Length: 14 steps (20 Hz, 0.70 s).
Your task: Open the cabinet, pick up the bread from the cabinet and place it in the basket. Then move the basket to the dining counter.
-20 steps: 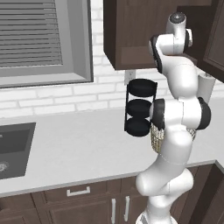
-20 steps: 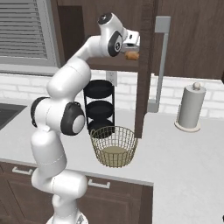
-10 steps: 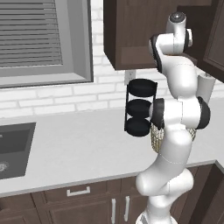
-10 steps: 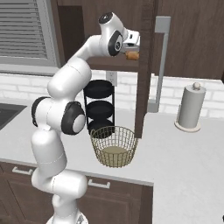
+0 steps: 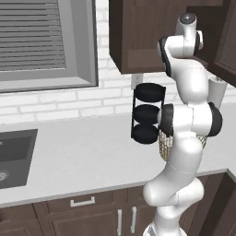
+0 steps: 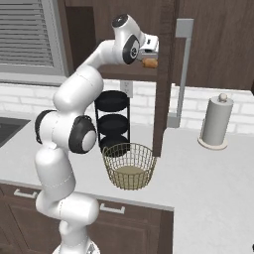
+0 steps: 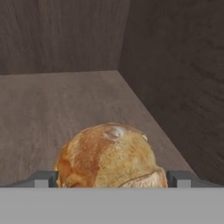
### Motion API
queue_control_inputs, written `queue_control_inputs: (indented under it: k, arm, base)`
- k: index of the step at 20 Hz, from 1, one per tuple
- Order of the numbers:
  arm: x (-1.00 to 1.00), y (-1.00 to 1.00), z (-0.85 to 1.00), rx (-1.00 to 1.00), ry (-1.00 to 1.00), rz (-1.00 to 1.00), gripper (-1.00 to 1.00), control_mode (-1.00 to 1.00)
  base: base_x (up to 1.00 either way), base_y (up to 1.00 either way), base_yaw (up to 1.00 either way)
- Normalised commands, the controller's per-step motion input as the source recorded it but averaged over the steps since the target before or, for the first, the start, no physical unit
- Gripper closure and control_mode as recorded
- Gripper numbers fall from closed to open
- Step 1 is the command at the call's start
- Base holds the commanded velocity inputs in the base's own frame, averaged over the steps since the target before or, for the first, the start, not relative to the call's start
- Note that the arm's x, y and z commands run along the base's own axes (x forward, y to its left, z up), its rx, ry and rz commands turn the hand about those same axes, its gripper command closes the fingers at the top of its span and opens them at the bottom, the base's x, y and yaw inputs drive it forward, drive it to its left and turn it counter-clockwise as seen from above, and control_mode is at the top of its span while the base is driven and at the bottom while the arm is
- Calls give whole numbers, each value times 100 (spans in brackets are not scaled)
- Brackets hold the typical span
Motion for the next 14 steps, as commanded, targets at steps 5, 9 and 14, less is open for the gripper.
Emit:
queue_control_inputs:
  k: [5, 9, 14]
  arm:
    - [-12, 0, -1, 1, -2, 1, 100, -100]
    - [-50, 0, 0, 2, -3, 0, 100, -100]
    - [-100, 2, -2, 0, -15, 0, 100, -100]
  base:
    - [0, 0, 0]
    - [0, 0, 0]
    - [0, 0, 0]
